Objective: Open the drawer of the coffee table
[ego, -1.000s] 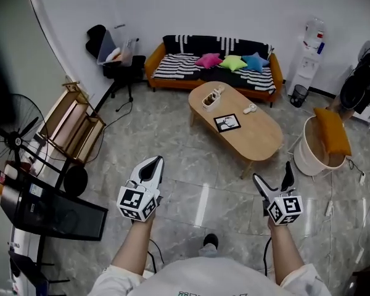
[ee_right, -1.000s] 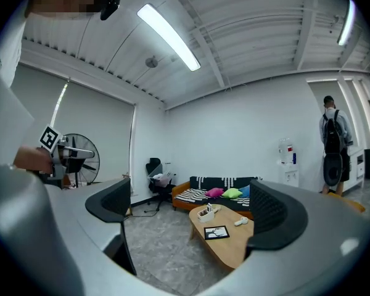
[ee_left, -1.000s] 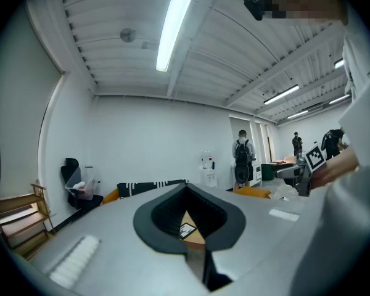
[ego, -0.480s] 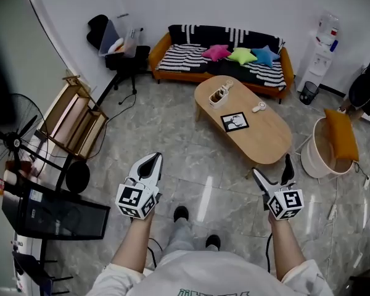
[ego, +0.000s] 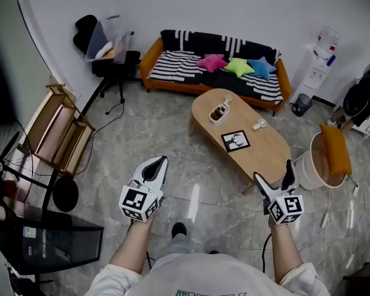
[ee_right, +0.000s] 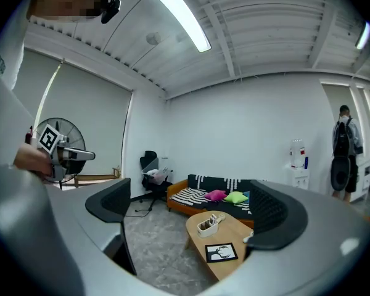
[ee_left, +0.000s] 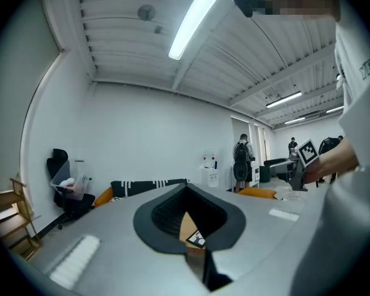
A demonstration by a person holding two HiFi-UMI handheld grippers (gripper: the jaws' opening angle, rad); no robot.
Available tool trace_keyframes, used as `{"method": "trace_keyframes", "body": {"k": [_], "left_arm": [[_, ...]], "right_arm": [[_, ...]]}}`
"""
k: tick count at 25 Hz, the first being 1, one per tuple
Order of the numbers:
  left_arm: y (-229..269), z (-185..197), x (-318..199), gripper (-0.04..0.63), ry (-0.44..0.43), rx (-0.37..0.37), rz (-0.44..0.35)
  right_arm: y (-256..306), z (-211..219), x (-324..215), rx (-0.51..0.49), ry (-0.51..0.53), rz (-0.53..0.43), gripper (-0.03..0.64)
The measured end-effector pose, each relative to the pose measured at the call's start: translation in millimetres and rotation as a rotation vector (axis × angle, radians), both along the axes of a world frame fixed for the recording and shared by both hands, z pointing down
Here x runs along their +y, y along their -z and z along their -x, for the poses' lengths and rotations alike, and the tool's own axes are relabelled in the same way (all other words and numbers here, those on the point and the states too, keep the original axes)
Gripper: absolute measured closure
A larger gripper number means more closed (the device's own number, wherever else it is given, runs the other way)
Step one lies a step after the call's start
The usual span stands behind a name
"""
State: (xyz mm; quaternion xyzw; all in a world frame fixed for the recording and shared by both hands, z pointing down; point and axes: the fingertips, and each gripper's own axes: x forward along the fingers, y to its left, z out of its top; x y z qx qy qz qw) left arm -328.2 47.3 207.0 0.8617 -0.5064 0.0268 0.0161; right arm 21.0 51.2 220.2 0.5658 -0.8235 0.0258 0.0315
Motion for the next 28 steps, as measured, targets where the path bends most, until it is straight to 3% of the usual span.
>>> {"method": "trace_keyframes", "body": {"k": [4, 9, 20, 28], "left_arm": [[-4, 30, -46, 0.597, -0.047, -0.012, 0.007], [-8, 27, -90, 0.597, -0.115, -0.011, 0.026], [7, -39, -179, 0.597, -0.222, -0.053, 0.007], [18, -110, -239, 0.597, -0.278, -0.080, -0.019]], "right_arm": [[3, 37, -31, -0.013, -0.030, -0.009, 0.028], [-6, 44, -45, -0.013, -0.072, 0.021, 0.029], [-7, -21, -96, -0.040, -0.183, 0.010, 0.029], [-22, -82, -129, -0.075, -0.239, 0.009, 0.029]]}}
